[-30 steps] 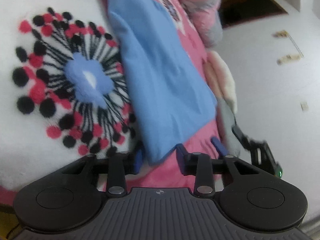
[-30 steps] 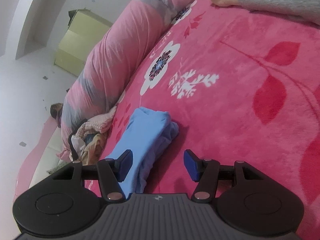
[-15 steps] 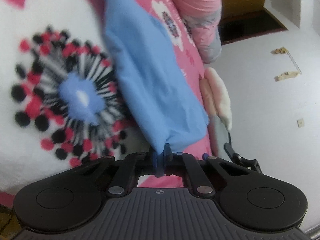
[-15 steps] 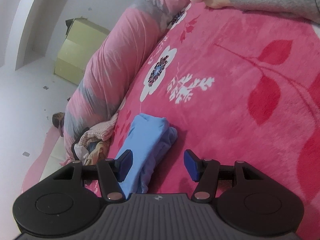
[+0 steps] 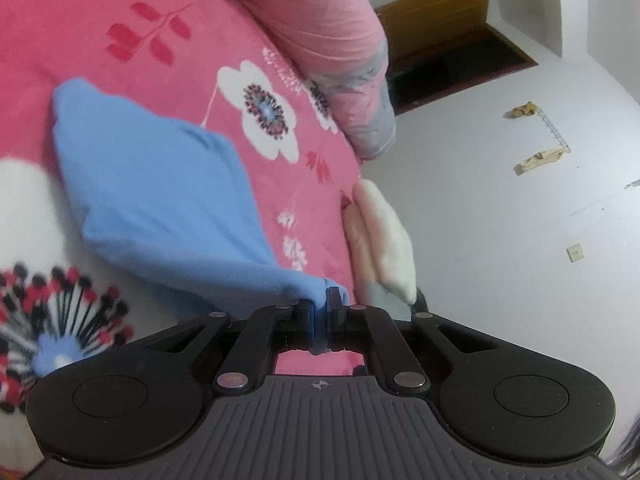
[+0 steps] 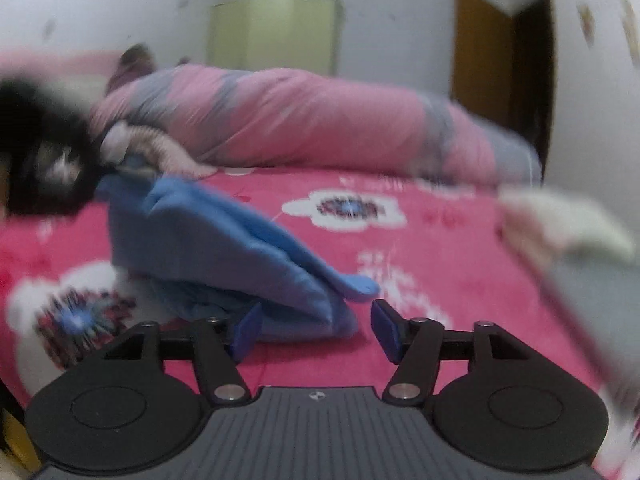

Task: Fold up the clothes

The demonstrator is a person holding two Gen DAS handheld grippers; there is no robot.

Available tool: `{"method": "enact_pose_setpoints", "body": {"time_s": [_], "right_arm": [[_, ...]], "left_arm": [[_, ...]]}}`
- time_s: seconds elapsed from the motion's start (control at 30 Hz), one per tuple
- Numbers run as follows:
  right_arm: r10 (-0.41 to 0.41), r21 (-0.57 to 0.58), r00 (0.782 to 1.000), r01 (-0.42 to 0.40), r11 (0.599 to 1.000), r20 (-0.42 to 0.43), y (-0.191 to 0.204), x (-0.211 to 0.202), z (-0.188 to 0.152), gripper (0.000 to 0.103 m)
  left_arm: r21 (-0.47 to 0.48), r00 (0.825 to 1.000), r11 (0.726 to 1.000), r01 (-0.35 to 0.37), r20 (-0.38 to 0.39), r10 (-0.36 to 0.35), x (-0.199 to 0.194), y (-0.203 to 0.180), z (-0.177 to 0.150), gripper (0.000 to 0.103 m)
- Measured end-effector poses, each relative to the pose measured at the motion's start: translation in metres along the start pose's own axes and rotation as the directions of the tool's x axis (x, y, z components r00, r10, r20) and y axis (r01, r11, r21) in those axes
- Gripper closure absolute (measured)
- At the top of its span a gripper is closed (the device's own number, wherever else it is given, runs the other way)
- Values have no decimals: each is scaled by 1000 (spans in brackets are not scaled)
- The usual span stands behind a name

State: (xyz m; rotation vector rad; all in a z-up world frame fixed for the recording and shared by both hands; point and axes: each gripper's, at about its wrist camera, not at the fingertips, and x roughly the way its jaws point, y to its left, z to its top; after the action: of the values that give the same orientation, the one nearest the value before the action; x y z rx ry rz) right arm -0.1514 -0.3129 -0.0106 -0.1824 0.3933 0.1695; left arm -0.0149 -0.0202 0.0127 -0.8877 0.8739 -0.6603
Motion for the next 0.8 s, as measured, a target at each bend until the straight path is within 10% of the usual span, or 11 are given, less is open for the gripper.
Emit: {"method": "enact_pose_setpoints", "body": {"time_s": [0.2, 0.53, 0.67, 0.8], "right_arm": [[-72, -112, 997, 73, 991, 8, 7, 28, 8, 32], [96, -471, 995, -94, 877, -21, -1, 63, 13, 28], [162, -490, 982, -189, 851, -97, -5, 86, 25, 86], [217, -432, 972, -234, 871, -89, -20, 109, 72, 94]], "left_arm": [[32, 1000, 999, 5, -15, -4, 7, -8, 9, 100], [74, 1000, 997, 11, -28, -9, 7, -7, 17, 100], [89, 1000, 996, 3, -10, -2, 10, -9, 27, 100], [108, 999, 994, -1, 37, -3, 15, -15, 60, 100]]}}
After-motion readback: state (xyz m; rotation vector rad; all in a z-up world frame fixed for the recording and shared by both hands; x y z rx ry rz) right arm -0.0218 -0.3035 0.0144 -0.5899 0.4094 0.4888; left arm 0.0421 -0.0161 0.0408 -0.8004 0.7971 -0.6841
